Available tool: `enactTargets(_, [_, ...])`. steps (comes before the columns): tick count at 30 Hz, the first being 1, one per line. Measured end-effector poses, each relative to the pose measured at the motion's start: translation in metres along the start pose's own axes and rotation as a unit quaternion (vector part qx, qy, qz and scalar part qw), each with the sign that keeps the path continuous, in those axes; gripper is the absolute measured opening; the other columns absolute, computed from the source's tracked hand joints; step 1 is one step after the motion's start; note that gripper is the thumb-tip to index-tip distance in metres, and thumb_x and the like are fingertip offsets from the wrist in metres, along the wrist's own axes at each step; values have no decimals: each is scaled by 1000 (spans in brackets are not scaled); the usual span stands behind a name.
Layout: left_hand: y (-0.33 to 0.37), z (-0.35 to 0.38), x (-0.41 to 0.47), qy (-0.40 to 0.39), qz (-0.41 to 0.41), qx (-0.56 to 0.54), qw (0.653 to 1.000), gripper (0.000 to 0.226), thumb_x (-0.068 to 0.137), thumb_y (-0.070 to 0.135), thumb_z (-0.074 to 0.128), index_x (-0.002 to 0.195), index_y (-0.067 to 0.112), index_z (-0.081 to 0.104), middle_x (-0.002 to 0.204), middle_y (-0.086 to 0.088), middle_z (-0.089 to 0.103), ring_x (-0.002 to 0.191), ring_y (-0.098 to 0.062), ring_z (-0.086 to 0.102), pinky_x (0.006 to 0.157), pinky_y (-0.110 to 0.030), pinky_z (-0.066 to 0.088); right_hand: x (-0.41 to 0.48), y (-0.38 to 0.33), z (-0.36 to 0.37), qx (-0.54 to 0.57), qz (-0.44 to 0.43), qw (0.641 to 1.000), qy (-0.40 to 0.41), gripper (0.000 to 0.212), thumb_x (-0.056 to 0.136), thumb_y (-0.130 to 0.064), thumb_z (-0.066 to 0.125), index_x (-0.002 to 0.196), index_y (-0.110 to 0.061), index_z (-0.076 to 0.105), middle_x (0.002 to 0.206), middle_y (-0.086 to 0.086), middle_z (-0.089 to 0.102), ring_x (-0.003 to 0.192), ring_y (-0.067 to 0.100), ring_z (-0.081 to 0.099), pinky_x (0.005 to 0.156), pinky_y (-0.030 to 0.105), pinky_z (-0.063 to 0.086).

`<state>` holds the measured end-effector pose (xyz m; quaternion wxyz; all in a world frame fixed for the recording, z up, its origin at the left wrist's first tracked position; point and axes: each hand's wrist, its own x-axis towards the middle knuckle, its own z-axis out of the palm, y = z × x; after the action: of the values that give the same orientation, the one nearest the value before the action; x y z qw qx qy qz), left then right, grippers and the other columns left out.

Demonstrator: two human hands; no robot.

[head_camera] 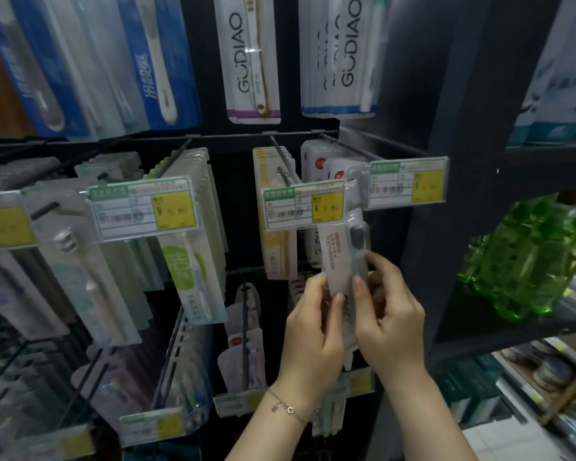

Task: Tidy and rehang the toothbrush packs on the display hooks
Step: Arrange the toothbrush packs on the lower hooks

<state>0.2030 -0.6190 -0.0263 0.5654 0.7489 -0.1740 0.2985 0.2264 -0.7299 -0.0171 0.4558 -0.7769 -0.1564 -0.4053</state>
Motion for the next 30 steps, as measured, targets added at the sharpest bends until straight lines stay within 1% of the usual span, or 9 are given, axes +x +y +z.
enactTargets(4, [5,6,10,0,-3,-5,1000,38,104,13,50,121,47,49,111,14,68,102,-7,67,85,-27,58,8,0,-3,-20,19,1000,11,37,97,-27,52,130,-12,59,105,3,70,81,11,64,71,12,49])
enactTargets(7, [4,12,19,-7,-10,-12,1000,29,103,13,51,124,33,56,113,9,69,104,-7,67,89,-32,58,15,-2,-4,-37,45,998,11,38,98,-29,50,131,-13,58,105,5,71,84,21,68,72,23,52])
enactTargets(10, [0,17,27,-8,-19,15,1000,31,103,17,51,133,20,57,115,4,68,103,-10,66,90,-38,57,20,-1,-5,-51,78,996,5,34,100,-25,51,132,-14,58,101,5,71,83,19,68,68,2,41])
enactTargets(12, [-1,18,30,-11,-25,31,999,31,103,17,51,133,18,57,111,2,68,97,-10,65,89,-36,57,21,0,-5,-66,90,994,-3,33,100,-25,50,130,-15,57,98,5,72,80,19,67,59,0,38])
enactTargets(14, [-3,17,31,-12,-30,42,999,30,103,16,51,132,17,58,104,3,67,91,-8,63,87,-34,56,21,-1,-3,-74,103,992,-16,31,100,-27,48,128,-16,57,99,5,72,83,23,68,58,7,37])
enactTargets(16, [-5,15,32,-14,-29,56,998,32,103,18,52,135,17,57,109,3,67,97,-9,64,91,-33,56,22,-2,0,-73,114,990,-27,30,101,-27,46,127,-16,57,102,6,72,87,25,69,63,21,43])
enactTargets(18, [-6,12,33,-14,-26,73,997,35,103,19,54,137,16,57,112,3,67,103,-9,64,94,-30,55,22,-3,2,-78,118,989,-40,30,102,-28,45,127,-16,57,104,6,72,91,25,69,68,23,44])
enactTargets(23, [-5,-6,26,-24,-17,129,991,29,99,19,60,129,21,60,92,19,57,84,4,58,77,-11,49,11,-1,-1,-80,140,986,-29,32,97,-29,55,126,-17,60,105,1,66,88,21,65,74,26,49])
enactTargets(30, [-13,-40,10,-32,-27,274,961,15,99,28,58,111,23,64,93,10,59,79,-7,55,69,-32,54,-14,-4,2,-161,51,983,-69,16,92,-30,61,101,-18,64,89,-5,60,72,17,58,59,26,40])
